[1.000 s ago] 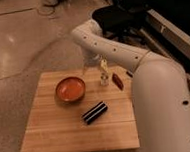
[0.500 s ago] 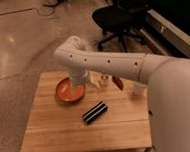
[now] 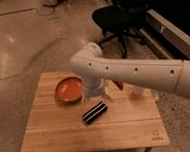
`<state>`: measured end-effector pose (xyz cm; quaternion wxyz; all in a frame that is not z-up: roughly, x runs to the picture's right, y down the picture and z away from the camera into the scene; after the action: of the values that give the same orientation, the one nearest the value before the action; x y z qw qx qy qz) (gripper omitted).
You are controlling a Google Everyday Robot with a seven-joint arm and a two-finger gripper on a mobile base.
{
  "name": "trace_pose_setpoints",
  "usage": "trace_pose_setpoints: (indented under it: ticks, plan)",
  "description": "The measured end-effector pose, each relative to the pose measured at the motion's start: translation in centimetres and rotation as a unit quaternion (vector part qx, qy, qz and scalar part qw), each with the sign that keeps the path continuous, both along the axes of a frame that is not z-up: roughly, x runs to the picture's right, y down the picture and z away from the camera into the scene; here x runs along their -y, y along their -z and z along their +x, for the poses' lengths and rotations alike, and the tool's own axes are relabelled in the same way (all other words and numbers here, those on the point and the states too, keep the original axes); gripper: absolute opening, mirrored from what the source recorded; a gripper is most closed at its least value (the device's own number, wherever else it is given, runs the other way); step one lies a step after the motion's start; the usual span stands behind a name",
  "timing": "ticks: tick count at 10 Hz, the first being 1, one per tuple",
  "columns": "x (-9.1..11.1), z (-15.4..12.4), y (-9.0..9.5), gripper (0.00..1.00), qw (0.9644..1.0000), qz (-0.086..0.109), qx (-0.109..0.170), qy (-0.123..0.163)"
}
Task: Move the arm in a circular motion
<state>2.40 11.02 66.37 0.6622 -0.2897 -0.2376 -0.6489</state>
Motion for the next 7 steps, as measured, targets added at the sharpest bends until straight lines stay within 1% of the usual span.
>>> trace_pose_setpoints:
  ticks: [2, 4, 5, 6, 7]
  plan:
    - [-0.9, 3.4, 0.9, 0.8, 0.9989, -0.015, -0.025, -0.037]
    - [-1.5, 7.1, 1.4, 0.8, 0.9952, -0.028, -0.055, -0.076]
    - [-1.4, 8.8, 1.2, 0.8, 0.9927, -0.032, -0.069, -0.093]
    - [-0.9, 11.7, 0.5, 0.8, 0.9875, -0.034, -0.094, -0.122]
    - [0.0, 14.0, -0.3, 0.8, 0.9829, -0.028, -0.115, -0.141]
